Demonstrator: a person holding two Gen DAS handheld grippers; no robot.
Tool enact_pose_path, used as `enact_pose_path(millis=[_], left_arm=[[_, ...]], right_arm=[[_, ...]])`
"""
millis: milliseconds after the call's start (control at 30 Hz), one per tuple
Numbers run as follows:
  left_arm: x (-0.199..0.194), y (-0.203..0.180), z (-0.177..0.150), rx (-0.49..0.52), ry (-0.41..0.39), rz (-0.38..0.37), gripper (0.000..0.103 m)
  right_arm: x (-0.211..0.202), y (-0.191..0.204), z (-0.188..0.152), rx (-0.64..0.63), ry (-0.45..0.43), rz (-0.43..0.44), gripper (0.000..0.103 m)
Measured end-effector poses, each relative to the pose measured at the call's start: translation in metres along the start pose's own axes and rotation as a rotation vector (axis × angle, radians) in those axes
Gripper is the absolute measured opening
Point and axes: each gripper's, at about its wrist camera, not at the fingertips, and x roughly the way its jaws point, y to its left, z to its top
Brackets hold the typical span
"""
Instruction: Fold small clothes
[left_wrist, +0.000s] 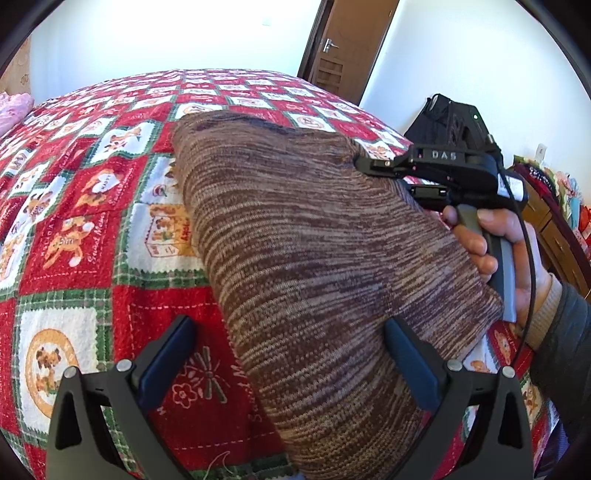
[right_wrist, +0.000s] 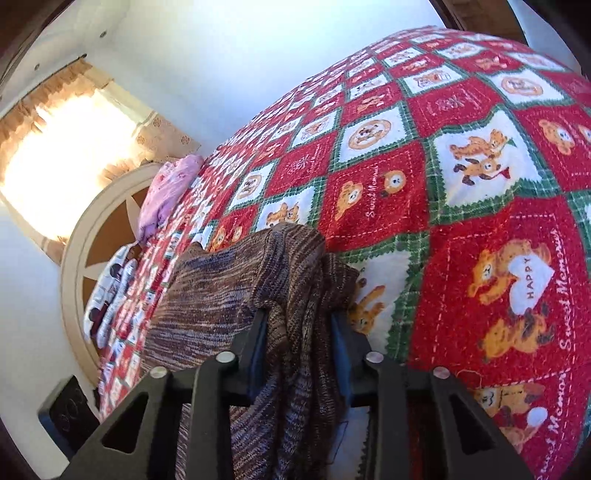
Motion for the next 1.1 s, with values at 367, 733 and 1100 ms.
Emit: enact_pose_path(millis=[367,733,1100], left_arm=[[-0.013,-0.013,-0.004,0.054,-0.037,-0.061,0.046],[-0.047,-0.026,-0.007,0.123,-0.071,-0.015,0.026],[-0.081,-0.018,-0.028,0.11,-0.069,0.011,0.025]], right_arm=[[-0.013,0.01,-0.012,-0.013,-0.034,-0.007,0.02],[-0.036,0.046,-0.033,-0.055,-0.082,-0.031,0.019],[-0.039,0.086,-0.064,-0.065,-0.06,0.016,0.018]])
